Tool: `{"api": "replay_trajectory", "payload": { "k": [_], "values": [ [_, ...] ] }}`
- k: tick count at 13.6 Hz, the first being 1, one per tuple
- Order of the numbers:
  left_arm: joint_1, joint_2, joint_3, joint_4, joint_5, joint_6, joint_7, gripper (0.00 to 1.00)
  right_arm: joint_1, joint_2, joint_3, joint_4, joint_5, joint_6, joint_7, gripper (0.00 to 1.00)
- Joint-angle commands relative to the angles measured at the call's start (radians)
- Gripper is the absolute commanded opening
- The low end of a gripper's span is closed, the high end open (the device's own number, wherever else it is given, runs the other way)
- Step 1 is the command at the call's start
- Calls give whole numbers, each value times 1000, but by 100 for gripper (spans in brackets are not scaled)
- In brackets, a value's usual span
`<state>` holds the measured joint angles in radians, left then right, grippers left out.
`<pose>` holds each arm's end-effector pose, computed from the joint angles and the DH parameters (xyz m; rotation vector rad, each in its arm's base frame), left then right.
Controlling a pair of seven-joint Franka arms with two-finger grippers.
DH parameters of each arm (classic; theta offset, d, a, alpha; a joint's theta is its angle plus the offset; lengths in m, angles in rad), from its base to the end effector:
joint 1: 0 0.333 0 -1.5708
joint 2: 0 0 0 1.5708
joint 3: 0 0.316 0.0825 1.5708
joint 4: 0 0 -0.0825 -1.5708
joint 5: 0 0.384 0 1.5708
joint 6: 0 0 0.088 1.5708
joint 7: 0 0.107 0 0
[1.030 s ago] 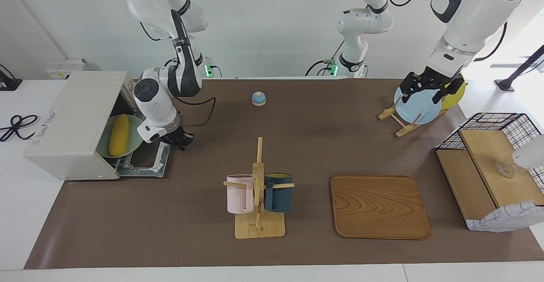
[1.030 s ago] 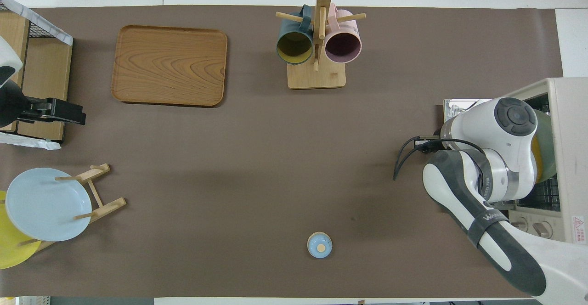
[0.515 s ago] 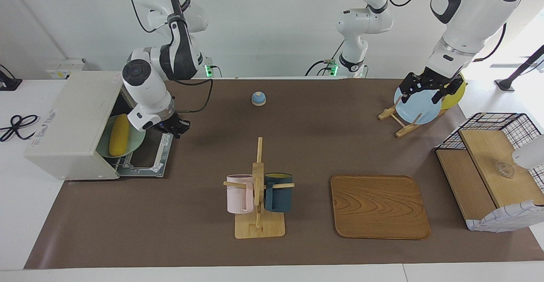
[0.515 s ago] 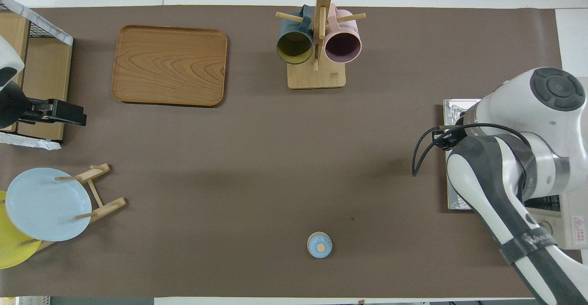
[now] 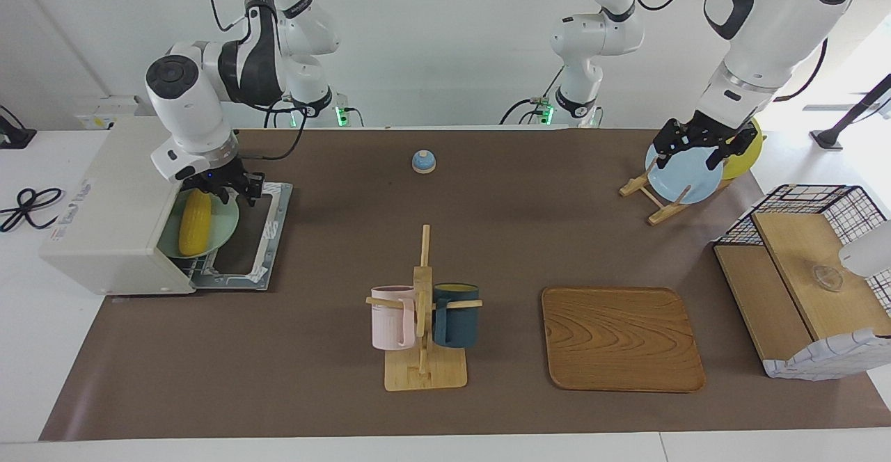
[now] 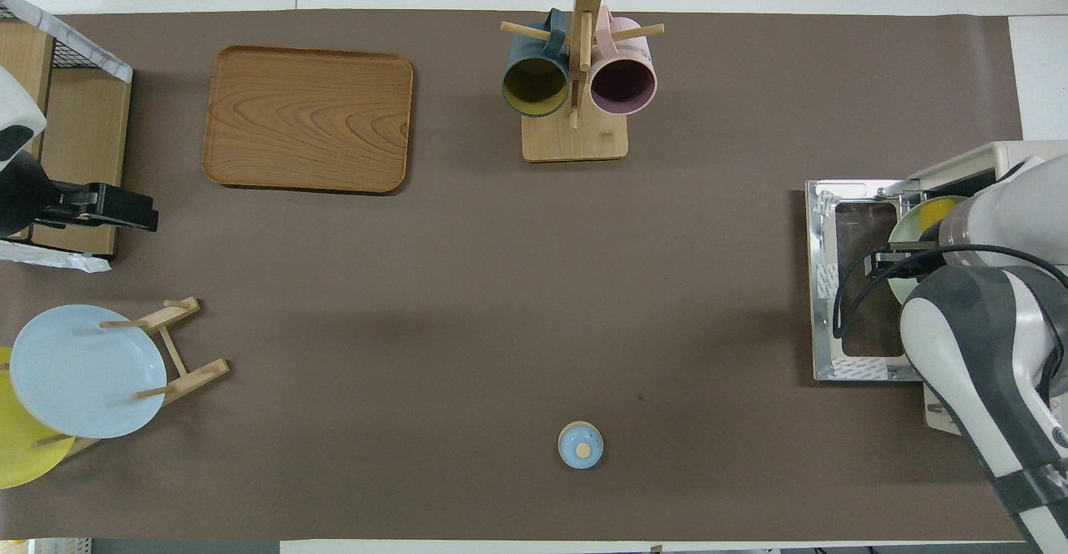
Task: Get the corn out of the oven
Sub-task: 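Grasp the green plate with corn inside the oven, right gripper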
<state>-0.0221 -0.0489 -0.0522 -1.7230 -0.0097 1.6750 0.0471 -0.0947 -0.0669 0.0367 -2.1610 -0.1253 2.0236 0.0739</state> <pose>0.5439 -0.0420 0.5882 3.1288 -0.1885 0.0012 0.5142 -0.0369 0.4208 3.0241 -0.1107 -0.1055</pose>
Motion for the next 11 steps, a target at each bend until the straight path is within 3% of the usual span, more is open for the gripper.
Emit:
{"api": "replay_trajectory", "payload": {
  "k": [1,8,11],
  "values": [
    [-21,-31,6,-35,10,14,37,100,-19,-4,9,-66,-16,87,-11,54],
    [-24,-40,8,-53,10,15,405,100,-63,13,9,-121,-16,170,-65,50],
    [-32,-45,8,-64,10,18,432,100,-63,13,9,-128,-16,173,-66,42]
  ]
}}
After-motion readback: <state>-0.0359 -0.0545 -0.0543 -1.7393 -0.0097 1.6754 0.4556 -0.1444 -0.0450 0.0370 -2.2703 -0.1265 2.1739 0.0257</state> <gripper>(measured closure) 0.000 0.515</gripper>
